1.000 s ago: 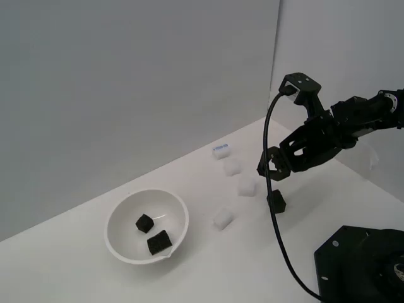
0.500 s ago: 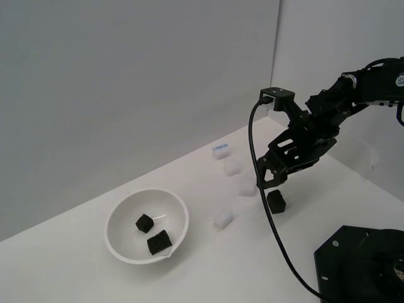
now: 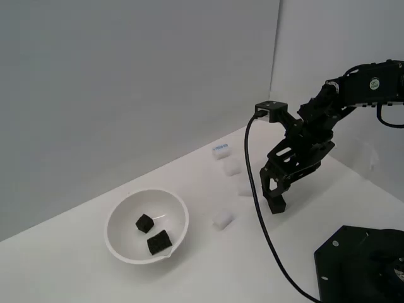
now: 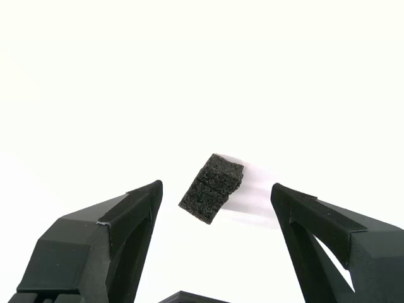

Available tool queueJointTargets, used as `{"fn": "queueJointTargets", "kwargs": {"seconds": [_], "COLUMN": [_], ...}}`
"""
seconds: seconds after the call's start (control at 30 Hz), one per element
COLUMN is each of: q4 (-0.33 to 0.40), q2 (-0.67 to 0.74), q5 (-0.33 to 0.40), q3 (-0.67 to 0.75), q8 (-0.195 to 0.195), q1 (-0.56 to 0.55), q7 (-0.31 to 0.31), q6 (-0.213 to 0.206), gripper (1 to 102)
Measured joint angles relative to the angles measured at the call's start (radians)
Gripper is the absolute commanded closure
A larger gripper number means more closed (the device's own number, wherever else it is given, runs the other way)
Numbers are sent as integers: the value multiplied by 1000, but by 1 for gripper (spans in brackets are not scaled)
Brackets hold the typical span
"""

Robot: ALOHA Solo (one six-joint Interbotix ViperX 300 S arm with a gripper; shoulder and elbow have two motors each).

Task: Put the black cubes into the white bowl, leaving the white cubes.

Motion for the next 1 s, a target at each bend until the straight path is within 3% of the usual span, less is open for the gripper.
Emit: {"fn": "queueJointTargets", "kwargs": {"seconds": [0.3, 0.5, 0.57, 0.83, 0.9, 1.0], "q4": [-8, -11, -11, -11, -11, -11], "q2": [-78, -120, -127, -126, -121, -120], "q5": [-9, -11, -11, -11, -11, -11], "q3": [-80, -121, -127, -126, -123, -123], "q8": [0, 0, 0, 0, 0, 11], "q1": [-6, -23, -32, -34, -34, -35], "q7": [-2, -3, -2, -2, -2, -2], "q6": [-2, 0, 0, -2, -2, -2], "gripper": [24, 28, 36, 91, 99, 100]}}
